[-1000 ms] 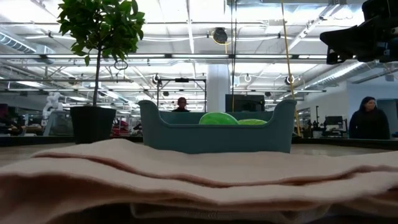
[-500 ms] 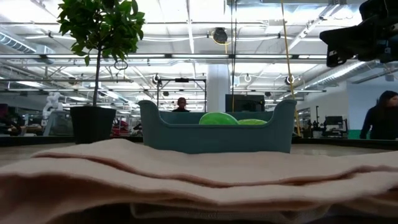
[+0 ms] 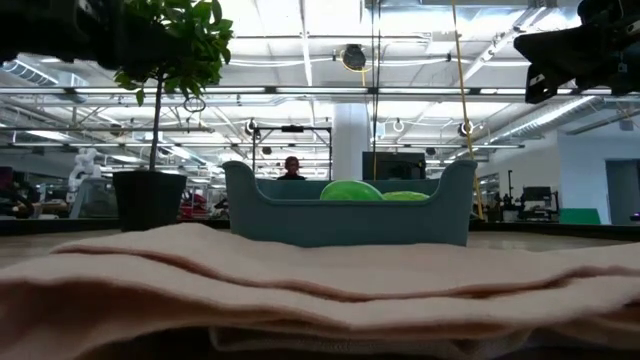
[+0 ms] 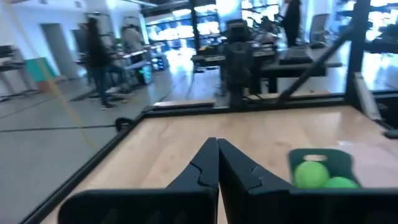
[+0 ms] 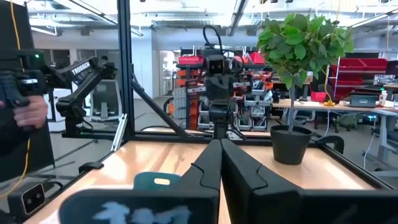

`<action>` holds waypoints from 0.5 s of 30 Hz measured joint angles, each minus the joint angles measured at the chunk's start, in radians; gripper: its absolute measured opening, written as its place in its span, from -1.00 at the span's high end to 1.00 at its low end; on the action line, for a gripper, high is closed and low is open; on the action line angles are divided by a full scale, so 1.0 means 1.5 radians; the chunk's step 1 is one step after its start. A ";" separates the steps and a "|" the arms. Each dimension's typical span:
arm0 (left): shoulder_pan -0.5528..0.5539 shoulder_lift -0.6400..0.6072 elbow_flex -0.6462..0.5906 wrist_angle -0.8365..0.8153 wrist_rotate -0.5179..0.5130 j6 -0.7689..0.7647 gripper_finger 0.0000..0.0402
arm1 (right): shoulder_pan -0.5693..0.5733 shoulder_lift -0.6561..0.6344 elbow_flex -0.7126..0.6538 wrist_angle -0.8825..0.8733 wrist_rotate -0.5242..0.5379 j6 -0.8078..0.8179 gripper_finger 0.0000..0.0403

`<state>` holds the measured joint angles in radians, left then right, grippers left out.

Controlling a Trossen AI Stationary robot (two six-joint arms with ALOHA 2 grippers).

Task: Pick and placing Produce into tupperware
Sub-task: Return to Home Position

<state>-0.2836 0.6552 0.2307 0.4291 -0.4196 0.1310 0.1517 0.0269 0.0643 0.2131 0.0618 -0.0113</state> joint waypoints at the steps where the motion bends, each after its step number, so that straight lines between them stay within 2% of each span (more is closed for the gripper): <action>1: 0.008 -0.014 -0.013 0.004 -0.001 -0.001 1.00 | 0.000 0.000 0.000 -0.001 0.000 0.000 1.00; 4: 0.032 -0.059 -0.049 0.001 0.002 -0.007 1.00 | 0.000 0.000 0.000 -0.005 0.000 0.000 1.00; 8: 0.049 -0.115 -0.078 -0.009 0.048 -0.008 1.00 | 0.000 0.000 0.000 -0.005 0.000 0.005 1.00; 15: 0.043 -0.161 -0.082 -0.114 0.081 -0.014 1.00 | 0.000 0.000 0.000 -0.009 0.000 0.029 1.00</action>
<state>-0.2190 0.4140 0.1078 0.2582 -0.2987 0.1101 0.1513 0.0269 0.0647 0.1994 0.0620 0.0328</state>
